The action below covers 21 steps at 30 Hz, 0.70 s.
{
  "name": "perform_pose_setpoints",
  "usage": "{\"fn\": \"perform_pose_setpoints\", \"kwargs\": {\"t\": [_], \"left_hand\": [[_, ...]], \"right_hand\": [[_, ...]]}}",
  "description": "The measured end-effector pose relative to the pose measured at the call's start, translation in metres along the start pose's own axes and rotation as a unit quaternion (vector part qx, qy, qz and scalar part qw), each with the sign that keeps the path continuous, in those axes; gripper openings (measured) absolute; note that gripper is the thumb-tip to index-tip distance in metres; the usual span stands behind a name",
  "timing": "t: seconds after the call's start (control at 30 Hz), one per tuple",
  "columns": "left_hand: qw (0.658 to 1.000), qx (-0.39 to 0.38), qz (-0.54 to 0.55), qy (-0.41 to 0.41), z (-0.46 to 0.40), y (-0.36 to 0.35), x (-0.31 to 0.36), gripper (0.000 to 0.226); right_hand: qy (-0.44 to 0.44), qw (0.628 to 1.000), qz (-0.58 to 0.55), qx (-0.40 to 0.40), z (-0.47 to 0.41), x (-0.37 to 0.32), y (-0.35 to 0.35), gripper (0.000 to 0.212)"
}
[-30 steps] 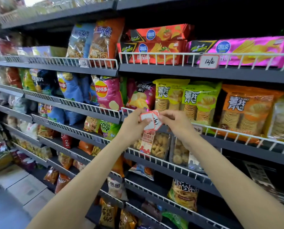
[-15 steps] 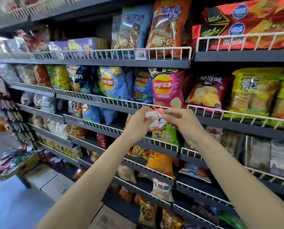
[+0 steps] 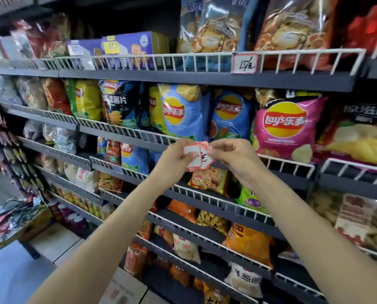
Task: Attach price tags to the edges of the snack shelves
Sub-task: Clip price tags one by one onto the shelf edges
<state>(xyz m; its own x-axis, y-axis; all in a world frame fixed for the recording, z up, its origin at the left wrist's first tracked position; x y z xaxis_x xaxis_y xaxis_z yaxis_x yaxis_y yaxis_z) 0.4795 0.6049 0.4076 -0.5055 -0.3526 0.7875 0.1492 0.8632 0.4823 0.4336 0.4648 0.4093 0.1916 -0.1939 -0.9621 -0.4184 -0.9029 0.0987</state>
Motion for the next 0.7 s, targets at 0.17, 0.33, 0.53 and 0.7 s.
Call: {"fn": "perform_pose_setpoints", "kwargs": {"t": [0.17,0.33,0.53,0.7], "left_hand": [[1.0,0.024,0.013,0.006,-0.028,0.032,-0.034,0.014],[0.998,0.048,-0.039,-0.003,-0.06,0.067,-0.08,0.021],[0.997,0.047,-0.057,0.017,-0.101,0.107,-0.148,0.028],[0.997,-0.051,-0.025,0.058,-0.136,0.116,-0.192,0.039]], "right_hand": [[0.012,0.999,0.034,-0.004,-0.039,0.001,-0.045,0.008],[0.021,0.998,0.051,0.032,-0.07,0.013,-0.092,0.009],[0.133,0.968,0.194,0.089,-0.101,0.016,-0.142,0.02],[0.203,0.915,0.31,0.159,-0.117,0.021,-0.184,0.009]]}}
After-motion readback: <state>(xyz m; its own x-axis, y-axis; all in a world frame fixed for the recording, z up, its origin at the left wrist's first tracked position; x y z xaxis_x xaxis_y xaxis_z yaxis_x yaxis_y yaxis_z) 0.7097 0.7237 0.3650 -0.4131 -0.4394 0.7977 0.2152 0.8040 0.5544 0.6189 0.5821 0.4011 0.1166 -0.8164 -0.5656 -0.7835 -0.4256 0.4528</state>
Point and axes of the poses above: each hand's wrist, its own z-axis away from the middle knuckle, its own y-axis out of the back of the hand, x = y × z, the point moved 5 cm from there along -z, towards the middle knuckle, and after that the axes turned 7 degrees about x, right-handed, at the moved point
